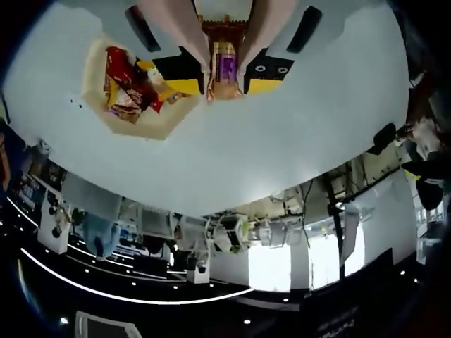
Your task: Place the target food into the container with the food tongs after gripping and lifting it, then release it inside without dropping or visibly crushing the food.
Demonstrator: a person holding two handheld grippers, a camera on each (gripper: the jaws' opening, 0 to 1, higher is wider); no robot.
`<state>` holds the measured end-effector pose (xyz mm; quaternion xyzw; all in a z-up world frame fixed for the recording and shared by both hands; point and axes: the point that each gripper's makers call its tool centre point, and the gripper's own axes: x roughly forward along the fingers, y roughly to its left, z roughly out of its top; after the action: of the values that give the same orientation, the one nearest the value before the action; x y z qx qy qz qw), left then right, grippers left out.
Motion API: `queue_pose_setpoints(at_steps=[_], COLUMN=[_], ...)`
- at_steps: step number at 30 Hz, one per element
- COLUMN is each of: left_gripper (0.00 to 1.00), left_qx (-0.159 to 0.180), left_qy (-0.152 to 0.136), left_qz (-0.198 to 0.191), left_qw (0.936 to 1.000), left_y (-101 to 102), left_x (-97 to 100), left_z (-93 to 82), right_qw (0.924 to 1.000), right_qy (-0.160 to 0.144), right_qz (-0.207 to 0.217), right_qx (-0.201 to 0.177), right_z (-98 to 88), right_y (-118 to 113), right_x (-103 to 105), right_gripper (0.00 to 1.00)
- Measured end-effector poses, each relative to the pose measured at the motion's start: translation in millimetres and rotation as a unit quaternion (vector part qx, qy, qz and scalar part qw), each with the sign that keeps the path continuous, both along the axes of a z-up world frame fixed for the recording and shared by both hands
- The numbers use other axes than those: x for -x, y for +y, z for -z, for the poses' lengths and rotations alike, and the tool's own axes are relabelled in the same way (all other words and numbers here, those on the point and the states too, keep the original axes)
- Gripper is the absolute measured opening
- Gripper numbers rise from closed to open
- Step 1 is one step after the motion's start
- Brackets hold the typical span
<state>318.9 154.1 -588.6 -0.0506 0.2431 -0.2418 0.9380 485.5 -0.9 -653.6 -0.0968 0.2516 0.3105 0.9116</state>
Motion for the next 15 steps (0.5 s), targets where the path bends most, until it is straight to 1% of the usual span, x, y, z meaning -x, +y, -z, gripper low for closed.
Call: queue_pose_setpoints(at_steps=[1,2,4,8,10,11,12,15], left_gripper=[0.99,0.99,0.99,0.99,0.99,0.99,0.99,0.99], left_qx=[0.0,0.001,0.002,0.006,0.011,0.013,0.014,0.014], left_qy=[0.0,-0.003,-0.006,-0.014,-0.018,-0.023,-0.025,-0.03], left_qz=[0.003,0.011,0.026,0.055,0.071,0.082,0.085,0.112], left_qw=[1.0,0.9999,0.9996,0.9984,0.9972,0.9963,0.996,0.9931], left_y=[-2,-6,-14,-29,-39,-46,-47,-64], left_x=[-0.2,-1.4,-3.5,-8.8,-13.7,-16.4,-17.1,-22.7], left_z=[-0.4,-1.3,-1.8,-6.1,-8.6,-11.0,-11.6,-13.4], right_qw=[1.0,0.9999,0.9995,0.9989,0.998,0.9979,0.9977,0.9956], right_qy=[-0.001,-0.005,-0.008,-0.02,-0.027,-0.029,-0.032,-0.036], right_qz=[0.003,0.009,0.018,0.031,0.047,0.049,0.053,0.081], right_qx=[-0.005,-0.012,-0.023,-0.027,-0.032,-0.03,-0.028,-0.028], right_z=[-2.6,-11.3,-22.0,-39.6,-50.7,-53.4,-55.8,-63.2], right_y=[-2,-8,-15,-28,-41,-45,-50,-73], right_x=[1,7,16,29,39,43,47,63], right_gripper=[0.21,0.21,0.21,0.21,0.21,0.21,0.21,0.21])
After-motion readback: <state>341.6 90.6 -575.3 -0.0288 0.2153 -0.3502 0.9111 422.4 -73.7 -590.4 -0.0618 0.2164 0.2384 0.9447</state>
